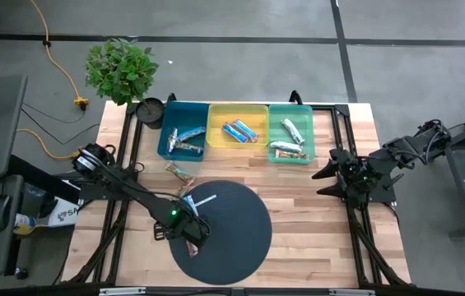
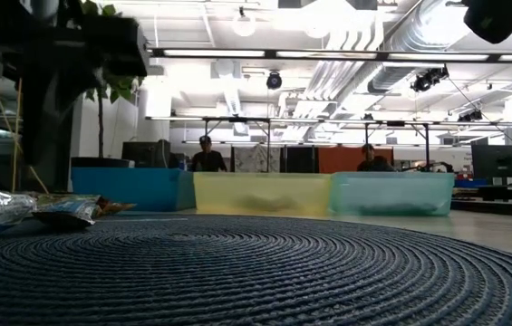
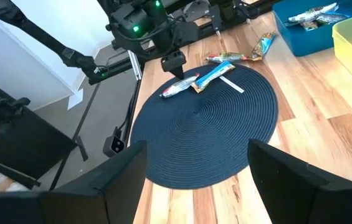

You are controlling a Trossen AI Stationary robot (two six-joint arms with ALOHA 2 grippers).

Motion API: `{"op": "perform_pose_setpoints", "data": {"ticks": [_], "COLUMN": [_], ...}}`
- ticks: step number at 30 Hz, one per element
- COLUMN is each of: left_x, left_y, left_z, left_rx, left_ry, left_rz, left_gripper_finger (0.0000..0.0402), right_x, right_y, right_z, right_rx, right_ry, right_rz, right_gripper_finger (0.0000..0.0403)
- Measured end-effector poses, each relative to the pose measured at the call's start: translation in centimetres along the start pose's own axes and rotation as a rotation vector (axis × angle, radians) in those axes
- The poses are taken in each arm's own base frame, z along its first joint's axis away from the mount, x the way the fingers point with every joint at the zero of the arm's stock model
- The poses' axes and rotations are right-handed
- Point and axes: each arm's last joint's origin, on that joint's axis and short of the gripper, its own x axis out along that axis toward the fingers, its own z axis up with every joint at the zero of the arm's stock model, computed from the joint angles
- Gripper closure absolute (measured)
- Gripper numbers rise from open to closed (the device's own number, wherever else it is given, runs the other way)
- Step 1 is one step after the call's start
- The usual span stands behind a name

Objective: Pick and place Granola Bars by type
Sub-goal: Put the red granola bar into the yellow bin

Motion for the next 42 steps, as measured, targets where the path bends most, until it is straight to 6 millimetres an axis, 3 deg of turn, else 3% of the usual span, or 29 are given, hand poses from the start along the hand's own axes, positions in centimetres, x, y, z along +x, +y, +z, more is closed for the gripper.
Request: {"op": "perform_pose_setpoints", "data": {"ticks": [13, 24, 42], "left_x": [0.7, 2.7, 4.3], "left_y": [0.3, 0.7, 0.0], "left_z": [0.2, 0.7, 0.3], "left_rx": [-0.006, -0.002, 0.007], "left_ry": [0.004, 0.022, 0.048], "left_rz": [0.021, -0.018, -0.022], "left_gripper_finger": [0.0176, 0.0176, 0.0176], "right_x": [0.0, 0.0, 0.3], "right_y": [0.0, 0.0, 0.1], "right_z": [0.0, 0.0, 0.0], "right_rx": [0.000, 0.003, 0.001], "right_ry": [-0.002, -0.004, 0.003], "right_rz": [-0.003, -0.002, -0.007], "right_gripper_finger": [0.0142, 0.0142, 0.0142]}}
